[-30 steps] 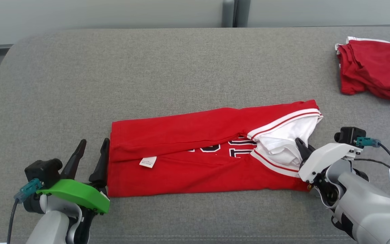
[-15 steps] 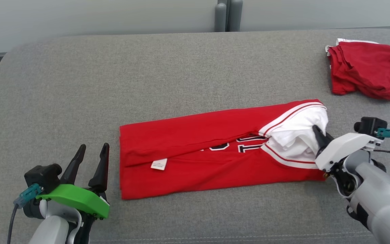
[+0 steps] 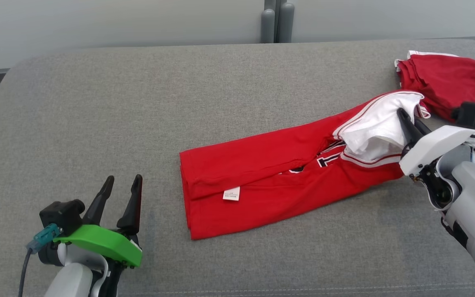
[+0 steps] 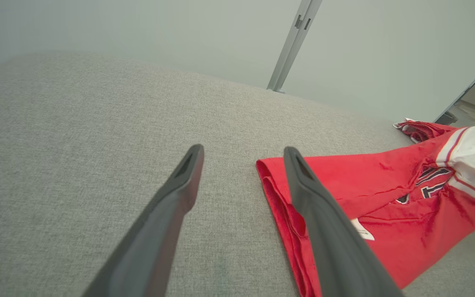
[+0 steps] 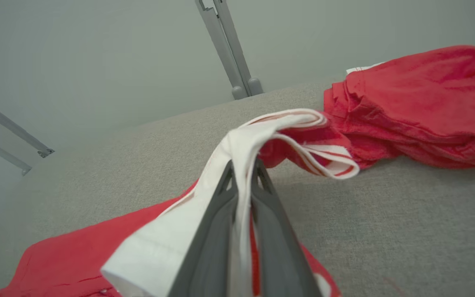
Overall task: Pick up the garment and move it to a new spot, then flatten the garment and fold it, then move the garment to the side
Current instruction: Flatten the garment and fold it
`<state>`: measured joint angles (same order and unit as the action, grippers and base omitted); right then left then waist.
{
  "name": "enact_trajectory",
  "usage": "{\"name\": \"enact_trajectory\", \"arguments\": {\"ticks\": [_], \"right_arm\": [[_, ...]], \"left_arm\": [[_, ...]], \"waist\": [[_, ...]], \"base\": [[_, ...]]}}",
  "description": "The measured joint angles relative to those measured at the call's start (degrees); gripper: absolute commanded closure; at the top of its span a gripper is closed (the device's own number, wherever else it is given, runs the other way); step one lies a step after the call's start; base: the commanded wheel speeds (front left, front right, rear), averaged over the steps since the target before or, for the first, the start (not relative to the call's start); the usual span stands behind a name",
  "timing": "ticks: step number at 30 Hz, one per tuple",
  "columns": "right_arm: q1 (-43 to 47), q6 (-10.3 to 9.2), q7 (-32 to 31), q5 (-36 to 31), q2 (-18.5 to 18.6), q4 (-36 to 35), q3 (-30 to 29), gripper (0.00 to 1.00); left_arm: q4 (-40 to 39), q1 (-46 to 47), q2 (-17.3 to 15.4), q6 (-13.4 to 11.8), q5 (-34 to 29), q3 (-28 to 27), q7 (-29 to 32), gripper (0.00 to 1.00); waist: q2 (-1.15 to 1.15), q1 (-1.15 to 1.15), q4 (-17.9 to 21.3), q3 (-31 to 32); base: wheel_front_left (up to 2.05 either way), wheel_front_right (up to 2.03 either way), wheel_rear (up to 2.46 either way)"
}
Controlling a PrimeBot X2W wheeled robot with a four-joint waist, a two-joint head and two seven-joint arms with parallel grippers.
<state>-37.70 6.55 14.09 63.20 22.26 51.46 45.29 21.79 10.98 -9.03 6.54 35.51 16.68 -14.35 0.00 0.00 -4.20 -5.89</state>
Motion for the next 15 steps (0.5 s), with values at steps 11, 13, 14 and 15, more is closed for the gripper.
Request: {"name": "enact_trajectory", "arguments": {"ticks": [11,13,14,15], "right_arm": [[2.3,0.51,0.1,-8.7,-3.0,-8.9,3.2,1.00],[3.1,0.51,0.3,-10.7,-3.0,-9.3,4.9,1.00],[3.4,0.51,0.3,-11.5,-3.0,-9.4,5.7,1.00],[3.7,0.51,0.3,-11.9,-3.1,-9.6,6.2,1.00]], "left_arm": [[1.3,-0.4,1.1,0.0,0.0,0.5,-0.1,0.00],[1.4,-0.5,1.2,0.0,0.0,0.6,-0.1,0.00],[1.5,-0.5,1.2,0.0,0.0,0.7,-0.1,0.00],[1.5,-0.5,1.2,0.0,0.0,0.7,-0.1,0.00]], "waist": [[0.00,0.00,-3.5,1.6],[0.00,0.00,-4.3,1.8],[0.00,0.00,-4.7,1.9],[0.00,0.00,-5.2,2.0]], "base": [[0.00,0.00,0.00],[0.00,0.00,0.00],[0.00,0.00,0.00],[0.00,0.00,0.00]]}}
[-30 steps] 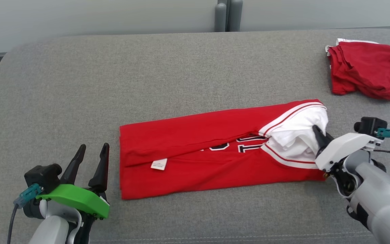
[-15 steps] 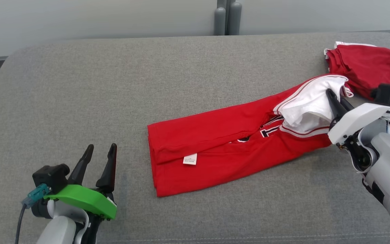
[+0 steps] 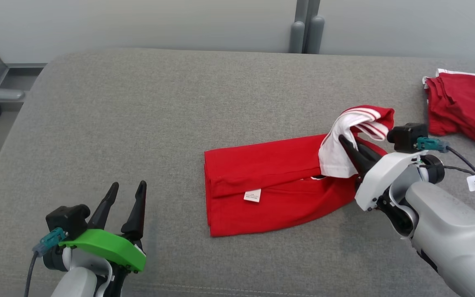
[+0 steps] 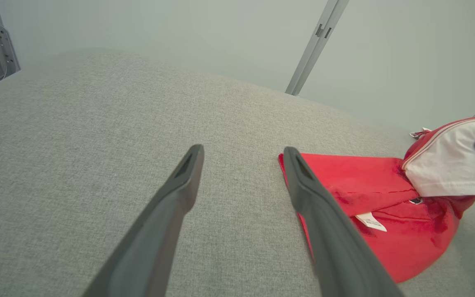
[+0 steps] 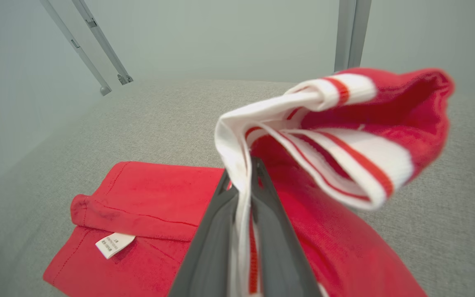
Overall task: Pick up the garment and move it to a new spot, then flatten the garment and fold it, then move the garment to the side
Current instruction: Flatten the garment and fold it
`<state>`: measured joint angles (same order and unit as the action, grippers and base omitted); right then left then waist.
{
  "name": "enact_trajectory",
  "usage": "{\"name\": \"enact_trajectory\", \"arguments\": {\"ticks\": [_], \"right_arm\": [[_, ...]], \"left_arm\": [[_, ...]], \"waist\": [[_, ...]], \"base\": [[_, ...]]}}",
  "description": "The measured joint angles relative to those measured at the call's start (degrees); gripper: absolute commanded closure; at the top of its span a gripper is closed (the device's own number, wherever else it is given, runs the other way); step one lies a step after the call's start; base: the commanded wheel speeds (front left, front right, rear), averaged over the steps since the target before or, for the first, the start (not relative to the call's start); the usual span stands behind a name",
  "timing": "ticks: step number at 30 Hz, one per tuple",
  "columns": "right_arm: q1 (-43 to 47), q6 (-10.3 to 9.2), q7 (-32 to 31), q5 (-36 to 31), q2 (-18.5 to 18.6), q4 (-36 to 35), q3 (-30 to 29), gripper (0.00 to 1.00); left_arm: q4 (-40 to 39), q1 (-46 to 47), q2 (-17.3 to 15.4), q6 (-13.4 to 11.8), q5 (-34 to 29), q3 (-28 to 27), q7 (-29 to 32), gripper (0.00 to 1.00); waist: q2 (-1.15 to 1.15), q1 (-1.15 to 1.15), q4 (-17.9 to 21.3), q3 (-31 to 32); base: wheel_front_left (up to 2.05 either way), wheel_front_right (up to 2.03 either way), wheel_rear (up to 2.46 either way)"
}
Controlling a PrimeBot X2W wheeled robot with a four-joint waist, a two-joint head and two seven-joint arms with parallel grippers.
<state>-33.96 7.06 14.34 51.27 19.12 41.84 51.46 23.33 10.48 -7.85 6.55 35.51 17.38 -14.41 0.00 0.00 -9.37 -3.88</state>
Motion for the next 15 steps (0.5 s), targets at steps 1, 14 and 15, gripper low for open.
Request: {"name": "enact_trajectory", "arguments": {"ticks": [1,14,15], "right_arm": [[0.2,0.00,0.0,-0.4,-0.2,-0.1,0.5,1.00],[0.0,0.00,-1.1,-2.6,-3.5,0.0,5.1,1.00],[-0.2,0.00,-1.3,-2.7,-3.7,0.0,5.3,1.00]], "left_arm": [[0.0,0.0,0.0,0.0,0.0,0.0,0.0,0.00],[0.1,-0.1,1.1,0.0,0.0,0.3,0.0,0.00],[0.1,-0.1,1.2,0.0,0.0,0.3,0.0,0.00]], "waist": [[0.00,0.00,-0.4,0.1],[0.00,0.00,-5.4,0.2],[0.00,0.00,-5.7,0.2]], "base": [[0.00,0.00,0.00],[0.00,0.00,0.00],[0.00,0.00,0.00]]}}
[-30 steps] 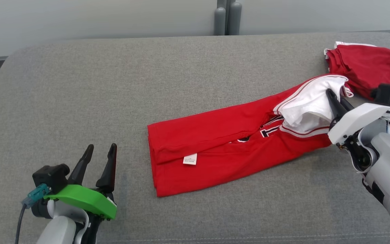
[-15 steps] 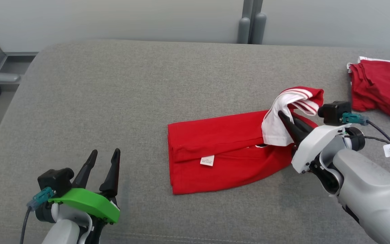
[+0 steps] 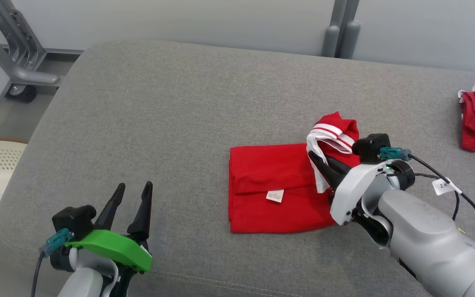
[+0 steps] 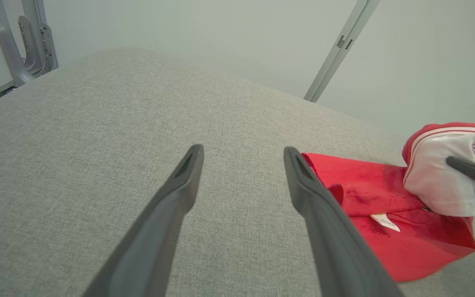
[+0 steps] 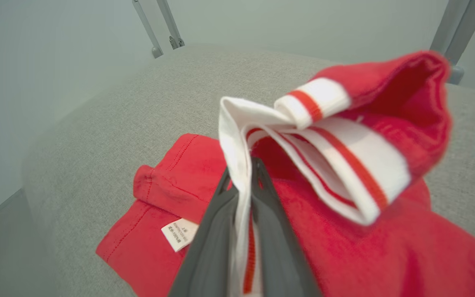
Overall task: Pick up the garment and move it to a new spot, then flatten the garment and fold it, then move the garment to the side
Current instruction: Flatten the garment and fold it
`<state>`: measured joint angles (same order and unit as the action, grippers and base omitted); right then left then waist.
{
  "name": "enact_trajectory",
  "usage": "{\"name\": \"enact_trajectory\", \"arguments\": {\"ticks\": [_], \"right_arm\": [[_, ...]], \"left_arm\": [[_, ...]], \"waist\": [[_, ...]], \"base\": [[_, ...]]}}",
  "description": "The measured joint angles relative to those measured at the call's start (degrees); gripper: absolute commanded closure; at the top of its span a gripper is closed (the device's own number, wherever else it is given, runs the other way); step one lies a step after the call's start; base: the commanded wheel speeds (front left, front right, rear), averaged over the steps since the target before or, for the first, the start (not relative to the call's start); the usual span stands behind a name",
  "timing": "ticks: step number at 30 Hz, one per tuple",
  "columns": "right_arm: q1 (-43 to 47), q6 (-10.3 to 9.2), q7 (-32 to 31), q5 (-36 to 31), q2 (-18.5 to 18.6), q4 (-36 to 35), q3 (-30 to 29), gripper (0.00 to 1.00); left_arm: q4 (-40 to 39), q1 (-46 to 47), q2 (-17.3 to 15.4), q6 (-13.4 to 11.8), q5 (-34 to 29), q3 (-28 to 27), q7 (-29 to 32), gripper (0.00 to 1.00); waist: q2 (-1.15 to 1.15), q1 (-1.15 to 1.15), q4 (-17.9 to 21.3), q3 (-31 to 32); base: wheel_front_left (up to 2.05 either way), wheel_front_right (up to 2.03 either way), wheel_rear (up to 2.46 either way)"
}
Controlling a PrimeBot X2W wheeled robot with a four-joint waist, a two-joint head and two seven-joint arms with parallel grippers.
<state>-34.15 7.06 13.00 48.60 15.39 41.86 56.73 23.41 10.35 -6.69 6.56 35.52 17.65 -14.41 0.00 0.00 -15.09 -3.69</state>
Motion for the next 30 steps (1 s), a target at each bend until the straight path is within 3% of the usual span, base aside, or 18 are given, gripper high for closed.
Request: {"name": "enact_trajectory", "arguments": {"ticks": [15,19,20,21,22,23,30], "right_arm": [[-1.7,0.00,-3.6,-0.7,-3.8,0.7,2.8,0.97],[-1.7,0.00,-4.1,-0.7,-4.6,1.4,2.8,0.69],[-1.7,0.00,-4.1,-0.7,-4.7,1.5,2.9,0.69],[-1.7,0.00,-4.1,-0.7,-4.8,1.7,2.9,0.59],[-1.7,0.00,-4.3,-0.7,-4.8,1.8,2.9,0.36],[-1.7,0.00,-4.3,-0.7,-4.9,2.0,2.9,0.00],[-1.9,0.00,-4.3,-0.7,-6.3,2.1,3.4,0.00]], "left_arm": [[-0.1,-0.6,0.0,0.0,0.0,-0.9,0.0,0.00],[-0.1,-0.7,0.0,0.1,0.0,-0.9,0.0,0.00],[-0.1,-0.7,0.0,0.1,0.0,-0.9,0.0,0.00],[-0.1,-0.7,0.0,0.1,0.0,-0.9,0.0,0.00],[-0.1,-0.7,0.0,0.1,0.0,-0.9,0.0,0.00],[-0.1,-0.7,0.0,0.1,0.0,-0.9,0.0,0.00],[0.0,-0.7,0.0,0.1,0.0,-1.1,0.0,0.00]], "waist": [[0.00,0.00,-2.6,-1.0],[0.00,0.00,-2.6,-1.1],[0.00,0.00,-2.6,-1.1],[0.00,0.00,-2.6,-1.1],[0.00,0.00,-2.6,-1.1],[0.00,0.00,-2.6,-1.1],[0.00,0.00,-2.3,-0.8]], "base": [[0.00,0.00,0.00],[0.00,0.00,0.00],[0.00,0.00,0.00],[0.00,0.00,0.00],[0.00,0.00,0.00],[0.00,0.00,0.00],[0.00,0.00,0.00]]}}
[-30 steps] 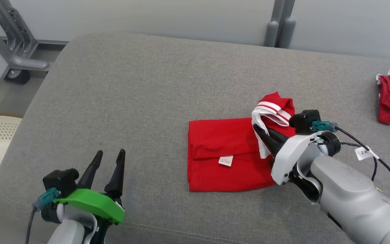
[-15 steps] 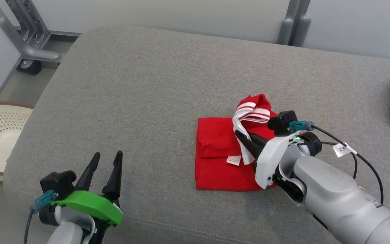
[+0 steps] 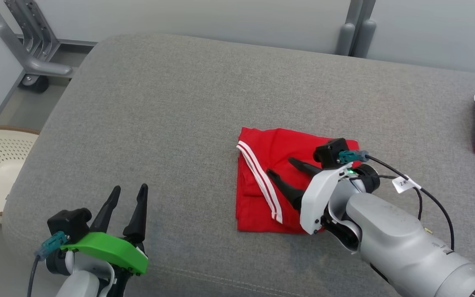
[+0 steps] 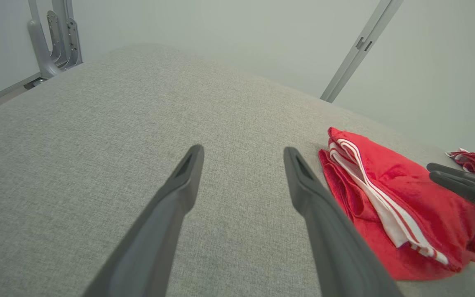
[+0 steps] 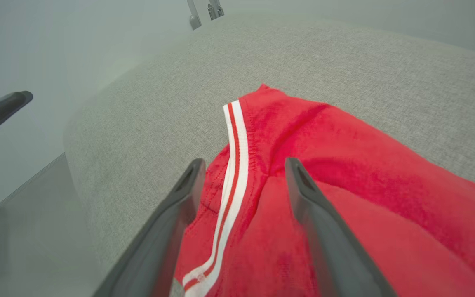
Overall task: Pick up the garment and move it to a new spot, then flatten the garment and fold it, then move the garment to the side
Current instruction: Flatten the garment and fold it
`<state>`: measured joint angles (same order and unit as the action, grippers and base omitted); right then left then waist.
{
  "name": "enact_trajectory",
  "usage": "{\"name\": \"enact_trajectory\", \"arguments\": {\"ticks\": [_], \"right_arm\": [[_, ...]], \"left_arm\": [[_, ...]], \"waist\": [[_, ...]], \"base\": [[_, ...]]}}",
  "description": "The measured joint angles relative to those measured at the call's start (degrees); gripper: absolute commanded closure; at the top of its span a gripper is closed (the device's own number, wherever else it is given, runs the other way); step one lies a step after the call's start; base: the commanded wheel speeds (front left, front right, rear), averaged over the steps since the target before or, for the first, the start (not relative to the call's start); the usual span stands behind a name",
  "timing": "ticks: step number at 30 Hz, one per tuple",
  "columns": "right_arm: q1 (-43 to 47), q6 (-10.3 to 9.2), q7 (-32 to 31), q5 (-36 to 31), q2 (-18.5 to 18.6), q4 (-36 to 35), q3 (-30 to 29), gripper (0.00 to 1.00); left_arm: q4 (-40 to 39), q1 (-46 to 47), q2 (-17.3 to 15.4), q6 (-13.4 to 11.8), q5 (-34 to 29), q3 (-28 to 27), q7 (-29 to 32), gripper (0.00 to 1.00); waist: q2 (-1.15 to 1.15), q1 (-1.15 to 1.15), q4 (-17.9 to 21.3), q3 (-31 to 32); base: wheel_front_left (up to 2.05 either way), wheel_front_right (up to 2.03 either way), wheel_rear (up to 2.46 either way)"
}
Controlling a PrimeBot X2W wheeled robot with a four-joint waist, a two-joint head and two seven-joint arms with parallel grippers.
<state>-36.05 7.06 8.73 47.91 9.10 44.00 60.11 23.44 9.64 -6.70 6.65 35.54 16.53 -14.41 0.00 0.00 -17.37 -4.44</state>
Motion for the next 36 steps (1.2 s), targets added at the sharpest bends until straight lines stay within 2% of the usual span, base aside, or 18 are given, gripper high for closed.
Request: {"name": "enact_trajectory", "arguments": {"ticks": [13,22,25,28,36], "right_arm": [[-1.4,0.07,2.8,0.1,-0.2,-3.6,-1.3,0.00],[-1.7,-0.22,4.0,2.6,4.5,-5.9,-7.3,0.00],[-1.5,-1.16,4.5,4.4,7.0,-5.8,-9.9,0.00],[-0.7,-1.19,4.6,6.1,8.4,-5.5,-12.0,0.00],[4.1,-1.00,4.7,17.8,6.9,-4.3,-19.0,0.00]], "left_arm": [[-0.2,-1.6,-0.6,0.1,0.0,-1.8,0.0,0.00],[-0.7,-1.8,-1.0,0.1,-0.5,-1.8,0.0,0.00],[-0.9,-1.8,-0.9,0.1,-0.6,-1.3,0.0,0.00],[-1.1,-1.8,-0.8,0.1,-0.6,-1.0,0.0,0.00],[-1.8,-1.7,-0.5,0.1,-0.6,0.1,0.0,0.00]], "waist": [[0.00,0.00,2.8,1.7],[0.00,0.00,6.1,1.9],[0.00,0.00,6.7,1.7],[0.00,0.00,6.8,1.4],[0.00,0.00,6.7,-0.6]], "base": [[0.00,0.00,0.00],[0.00,0.00,0.00],[0.00,0.00,0.00],[0.00,0.00,0.00],[0.00,0.00,0.00]]}}
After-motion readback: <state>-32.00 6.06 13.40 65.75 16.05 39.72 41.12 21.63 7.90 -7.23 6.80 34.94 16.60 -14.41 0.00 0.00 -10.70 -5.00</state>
